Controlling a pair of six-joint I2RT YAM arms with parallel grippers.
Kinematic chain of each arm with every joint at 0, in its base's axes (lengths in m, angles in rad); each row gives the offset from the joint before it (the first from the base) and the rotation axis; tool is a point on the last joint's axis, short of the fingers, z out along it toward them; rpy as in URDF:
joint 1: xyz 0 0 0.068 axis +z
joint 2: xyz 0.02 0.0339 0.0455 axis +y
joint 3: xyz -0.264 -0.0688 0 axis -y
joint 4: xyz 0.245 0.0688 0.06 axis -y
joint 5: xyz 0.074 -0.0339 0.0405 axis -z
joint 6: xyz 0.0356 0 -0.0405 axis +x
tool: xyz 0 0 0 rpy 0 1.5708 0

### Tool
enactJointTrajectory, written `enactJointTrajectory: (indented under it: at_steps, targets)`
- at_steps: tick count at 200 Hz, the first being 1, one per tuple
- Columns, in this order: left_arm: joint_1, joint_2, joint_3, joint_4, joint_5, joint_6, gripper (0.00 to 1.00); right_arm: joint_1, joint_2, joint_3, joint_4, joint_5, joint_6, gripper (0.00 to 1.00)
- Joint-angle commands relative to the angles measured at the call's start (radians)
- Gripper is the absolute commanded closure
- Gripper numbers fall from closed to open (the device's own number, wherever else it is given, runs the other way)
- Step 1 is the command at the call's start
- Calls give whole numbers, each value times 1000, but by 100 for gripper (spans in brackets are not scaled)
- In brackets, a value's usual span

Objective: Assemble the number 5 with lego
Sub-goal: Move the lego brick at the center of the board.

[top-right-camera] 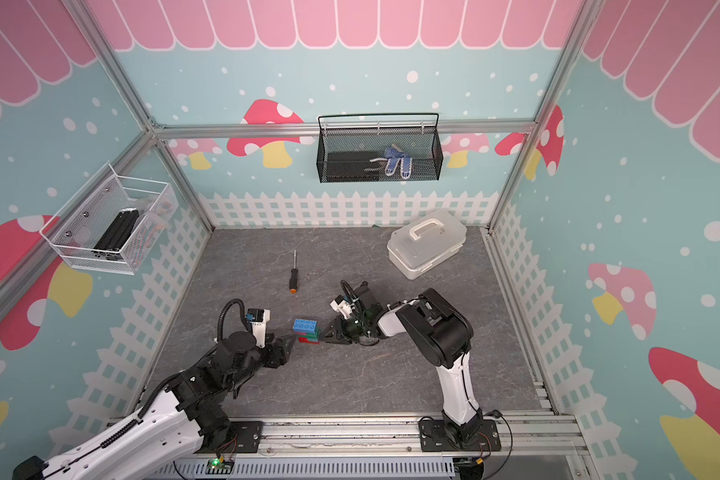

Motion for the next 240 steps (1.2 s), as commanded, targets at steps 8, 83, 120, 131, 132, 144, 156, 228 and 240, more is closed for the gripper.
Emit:
enactJointTrajectory:
  at_steps: [8,83,120,131,132,144,156,228,240]
  targets:
    - [-5,-39,-64,64,-7,-23,26,25,104,-9,-11,160,125,68]
    - [-277,-144,-212,234,-396,-4,7,22,110,25,3,123,145,68]
    - [-293,-109,-256,276,-481,-73,7,20,98,30,-59,144,115,68]
    - [-294,-103,-247,248,-501,-101,7,26,89,24,-63,156,117,68]
    - [-293,-103,-246,244,-503,-103,7,26,87,24,-66,158,116,69]
    - [-293,-121,-218,189,-514,-113,6,29,58,-4,-86,181,106,69]
    - [-293,-154,-187,136,-522,-111,6,29,14,-50,-87,208,106,69]
    - [-292,-312,-30,-136,-579,-151,6,202,-87,-212,151,342,368,64]
    - [-292,-290,5,-155,-583,-142,6,247,-65,-219,234,374,437,67]
